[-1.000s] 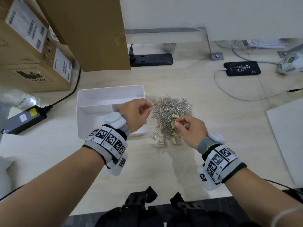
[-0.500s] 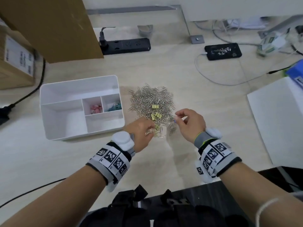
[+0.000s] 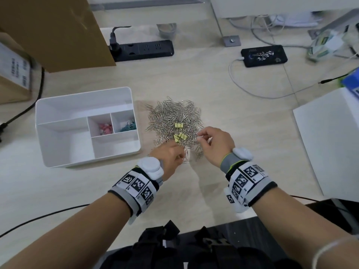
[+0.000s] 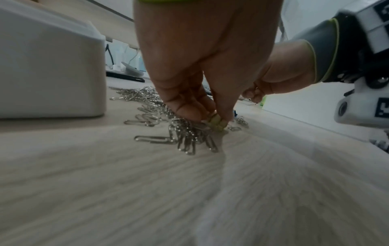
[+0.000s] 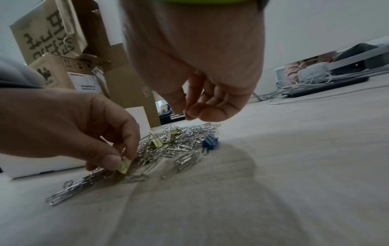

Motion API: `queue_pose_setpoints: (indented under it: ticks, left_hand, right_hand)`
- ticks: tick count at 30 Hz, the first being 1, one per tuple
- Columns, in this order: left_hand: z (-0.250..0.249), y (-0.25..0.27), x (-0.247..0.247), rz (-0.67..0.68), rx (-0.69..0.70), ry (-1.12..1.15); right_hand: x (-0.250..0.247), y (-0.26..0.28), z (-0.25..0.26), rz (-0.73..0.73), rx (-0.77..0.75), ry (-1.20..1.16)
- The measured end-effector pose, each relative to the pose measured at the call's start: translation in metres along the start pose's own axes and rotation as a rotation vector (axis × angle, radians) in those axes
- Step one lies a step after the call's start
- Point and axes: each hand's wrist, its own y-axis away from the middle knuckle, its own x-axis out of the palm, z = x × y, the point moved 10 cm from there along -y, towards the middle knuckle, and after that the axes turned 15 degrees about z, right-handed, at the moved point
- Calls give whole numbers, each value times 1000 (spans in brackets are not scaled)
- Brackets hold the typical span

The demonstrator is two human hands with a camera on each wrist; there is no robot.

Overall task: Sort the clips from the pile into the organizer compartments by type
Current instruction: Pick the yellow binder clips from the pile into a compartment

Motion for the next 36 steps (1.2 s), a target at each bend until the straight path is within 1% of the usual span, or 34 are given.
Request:
queue_pose_setpoints:
  ticks: [6, 8, 10, 12, 14, 17, 19, 21, 23, 26, 28, 30, 31, 32, 34, 36]
  left_hand:
    - [15, 19, -25, -153, -32, 255]
    - [28, 27, -32, -202, -100, 350]
    - [45, 31, -31, -239, -164, 499]
    - [53, 36, -28, -261, -194, 662]
    - [55, 37, -21, -242, -233, 813]
    - [52, 37, -6, -118, -315, 1015]
    - [50, 39, 1, -61, -357, 1191]
    - [48, 40, 3, -59, -385, 1372]
    - [48, 40, 4, -74, -420, 1482]
    - [43, 39, 6, -57, -459, 1570]
    - [34, 35, 6, -18, -435, 1643]
    - [24, 31, 4, 4, -391, 1684]
    - [22, 30, 2, -2, -385, 1670]
    - [25, 30, 0, -22, -393, 1640]
    - [37, 31, 0, -70, -425, 1561]
    - [49, 34, 5, -97, -462, 1501]
  right_hand:
    - [24, -8, 25, 123, -10, 48]
    - [34, -9, 31, 168, -1, 95]
    - [42, -12, 34, 199, 14, 141]
    - [50, -15, 35, 220, 33, 199]
    - [55, -17, 33, 239, 39, 254]
    - [58, -15, 33, 255, 30, 249]
    - [52, -13, 32, 226, 31, 203]
    - [42, -10, 35, 173, 21, 142]
    - [31, -5, 42, 127, -18, 48]
    - [24, 4, 62, 103, -116, -90]
    - [30, 10, 77, 145, -179, -93]
    - [41, 16, 91, 223, -236, -66]
    - [44, 17, 95, 245, -259, -52]
    - [41, 15, 95, 237, -266, -50]
    - [22, 6, 85, 122, -216, -68]
    - [0, -6, 63, 10, -101, -52]
